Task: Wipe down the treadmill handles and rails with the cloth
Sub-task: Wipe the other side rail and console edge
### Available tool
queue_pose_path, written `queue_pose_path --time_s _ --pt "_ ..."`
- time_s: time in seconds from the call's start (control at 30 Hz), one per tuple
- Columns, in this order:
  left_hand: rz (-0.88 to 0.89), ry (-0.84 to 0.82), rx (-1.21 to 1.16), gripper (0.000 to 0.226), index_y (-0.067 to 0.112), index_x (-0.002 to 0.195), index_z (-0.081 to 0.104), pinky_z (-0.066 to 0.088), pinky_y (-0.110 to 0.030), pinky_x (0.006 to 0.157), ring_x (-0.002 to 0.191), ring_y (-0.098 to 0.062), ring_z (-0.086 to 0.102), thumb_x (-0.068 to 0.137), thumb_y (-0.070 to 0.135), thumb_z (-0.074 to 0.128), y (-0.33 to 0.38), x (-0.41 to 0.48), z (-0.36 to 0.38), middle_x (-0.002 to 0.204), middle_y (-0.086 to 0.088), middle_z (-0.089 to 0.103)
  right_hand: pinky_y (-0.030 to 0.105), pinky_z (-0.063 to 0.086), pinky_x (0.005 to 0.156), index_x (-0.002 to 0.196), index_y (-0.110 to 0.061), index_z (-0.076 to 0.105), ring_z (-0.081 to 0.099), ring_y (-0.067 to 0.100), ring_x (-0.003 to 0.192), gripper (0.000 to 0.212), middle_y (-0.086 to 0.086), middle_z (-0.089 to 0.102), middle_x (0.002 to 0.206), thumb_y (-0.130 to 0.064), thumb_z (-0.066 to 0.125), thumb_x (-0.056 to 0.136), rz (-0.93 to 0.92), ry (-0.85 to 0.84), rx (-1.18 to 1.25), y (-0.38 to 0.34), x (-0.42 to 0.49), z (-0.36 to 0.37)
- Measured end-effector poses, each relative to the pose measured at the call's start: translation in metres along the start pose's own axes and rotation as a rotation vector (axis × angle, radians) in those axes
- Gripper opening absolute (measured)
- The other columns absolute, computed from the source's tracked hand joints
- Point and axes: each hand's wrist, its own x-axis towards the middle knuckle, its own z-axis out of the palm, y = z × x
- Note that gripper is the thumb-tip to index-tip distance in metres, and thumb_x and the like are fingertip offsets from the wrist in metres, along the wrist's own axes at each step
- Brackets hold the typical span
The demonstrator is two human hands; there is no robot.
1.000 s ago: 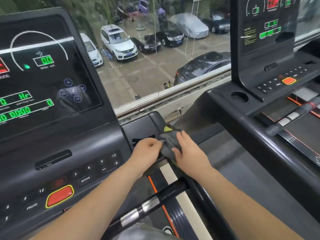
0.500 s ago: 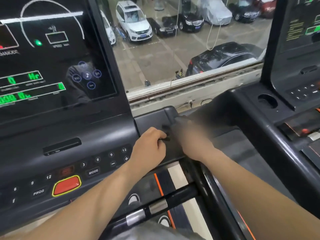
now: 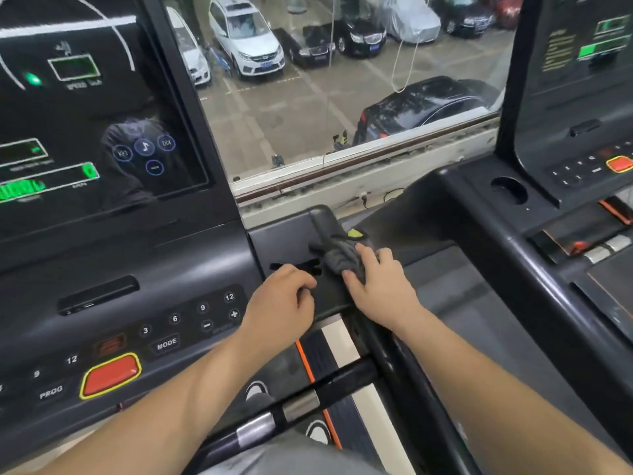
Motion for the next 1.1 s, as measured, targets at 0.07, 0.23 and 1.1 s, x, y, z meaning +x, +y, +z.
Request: queue_pose_path --time_s 0.07,0.23,1.1 --pt "-0.001 -0.019 -0.018 0.023 0.023 0.102 0.073 0.054 -0.038 0.087 0.088 -0.006 0.057 0.092 0.009 0.059 0.0 -0.003 0.007 0.097 0.02 0.057 0.049 0.047 0.098 0.154 -0.024 0.034 0.05 0.037 0.116 0.063 0.012 0.044 0.132 -0.053 0.048 0.101 0.003 0.004 -0.055 0.017 -0.033 0.003" --pt "0.012 -0.018 -0.062 0.023 0.022 0.103 0.073 0.052 -0.032 0.082 0.079 -0.004 0.052 0.092 0.008 0.058 0.004 -0.015 0.016 0.094 0.021 0.054 0.04 0.052 0.082 0.158 -0.023 0.025 0.045 0.03 0.115 0.064 0.009 0.04 0.131 -0.052 0.041 0.103 -0.02 0.0 -0.244 0.016 -0.066 0.004" --pt "-0.221 -0.092 -0.02 0.017 0.032 0.094 0.073 0.052 -0.029 0.078 0.079 -0.006 0.061 0.092 0.029 0.056 0.025 -0.094 0.063 0.072 0.018 0.064 0.039 0.048 0.063 0.132 -0.019 0.049 0.055 0.037 0.089 0.051 0.015 0.05 0.105 -0.048 0.059 0.092 -0.035 0.232 -0.379 0.028 -0.099 0.025"
